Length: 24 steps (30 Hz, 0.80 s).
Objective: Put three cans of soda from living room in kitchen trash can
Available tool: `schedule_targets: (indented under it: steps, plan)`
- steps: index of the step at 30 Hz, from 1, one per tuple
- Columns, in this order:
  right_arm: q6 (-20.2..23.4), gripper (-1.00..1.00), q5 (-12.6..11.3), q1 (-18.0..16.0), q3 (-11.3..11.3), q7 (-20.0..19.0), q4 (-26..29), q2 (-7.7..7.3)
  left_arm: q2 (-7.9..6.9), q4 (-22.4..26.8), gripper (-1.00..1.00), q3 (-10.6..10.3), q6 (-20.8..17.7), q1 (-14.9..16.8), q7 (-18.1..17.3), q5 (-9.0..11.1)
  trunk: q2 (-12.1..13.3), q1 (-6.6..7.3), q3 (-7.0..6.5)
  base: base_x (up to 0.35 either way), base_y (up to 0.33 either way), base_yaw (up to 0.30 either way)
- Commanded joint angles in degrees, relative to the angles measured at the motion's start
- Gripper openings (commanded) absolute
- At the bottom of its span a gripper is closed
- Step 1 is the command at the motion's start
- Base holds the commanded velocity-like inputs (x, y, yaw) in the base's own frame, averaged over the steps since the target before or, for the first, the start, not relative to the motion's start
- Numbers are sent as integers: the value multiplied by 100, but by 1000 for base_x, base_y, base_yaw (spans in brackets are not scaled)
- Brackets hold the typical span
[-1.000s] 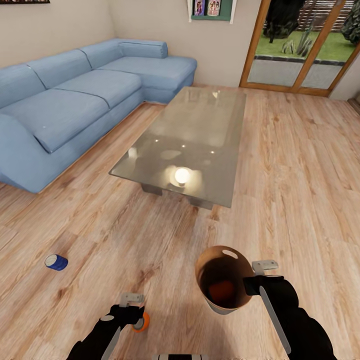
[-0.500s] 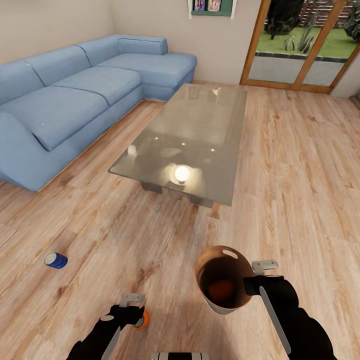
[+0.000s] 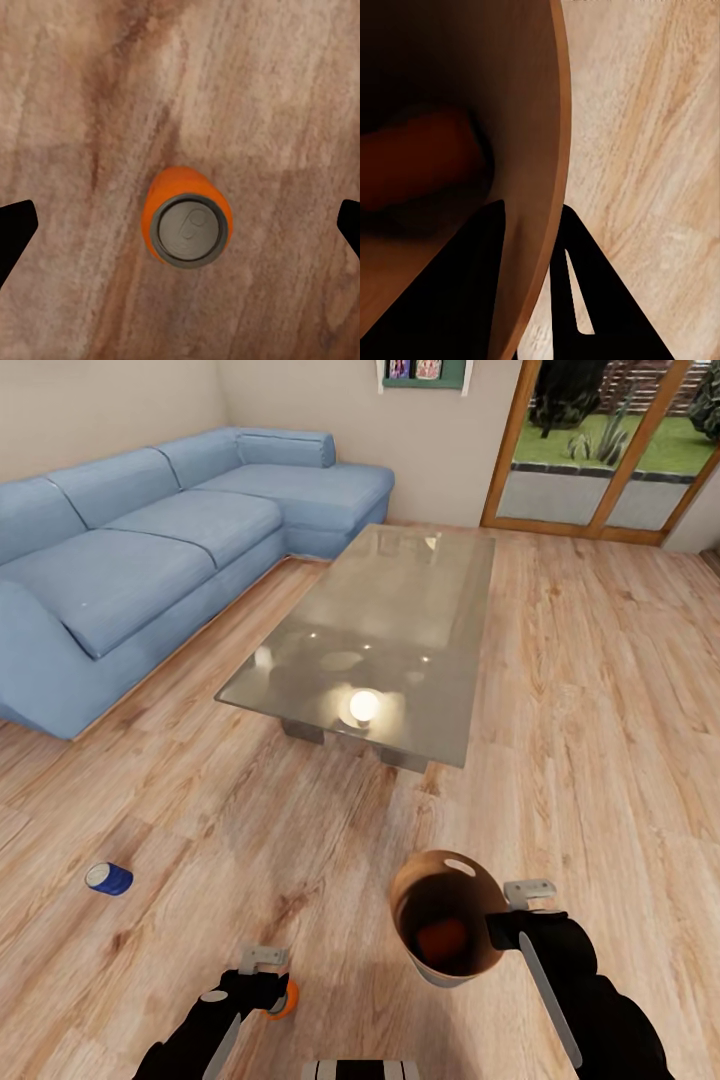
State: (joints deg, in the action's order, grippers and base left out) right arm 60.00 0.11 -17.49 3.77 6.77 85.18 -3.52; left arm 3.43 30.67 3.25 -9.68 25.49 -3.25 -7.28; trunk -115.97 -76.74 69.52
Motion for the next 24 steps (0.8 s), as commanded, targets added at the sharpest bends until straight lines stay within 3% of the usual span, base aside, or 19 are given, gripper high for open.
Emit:
schedule_targets:
  steps: [1,5,15,19,24]
  plan:
    - [0,-100,-55,0,1,-9,7,0,0,0,100,0,0,0,0,1,0,0,0,0,0,0]
    - [0,-100,-55,0,1,-9,41,0,0,0,100,0,-9,0,-2,8,-161,-88,72,0,0,0]
    - [0,-100,-55,0,1,-9,51,0,0,0,100,0,-12,0,-4,7,-161,-88,72,0,0,0]
    - [0,-100,-55,0,1,-6,51,0,0,0,100,-1,-21,0,-8,7,-321,-175,143,0,0,0]
    - [0,-100,-55,0,1,-7,51,0,0,0,100,0,-18,0,-6,6,-321,-175,143,0,0,0]
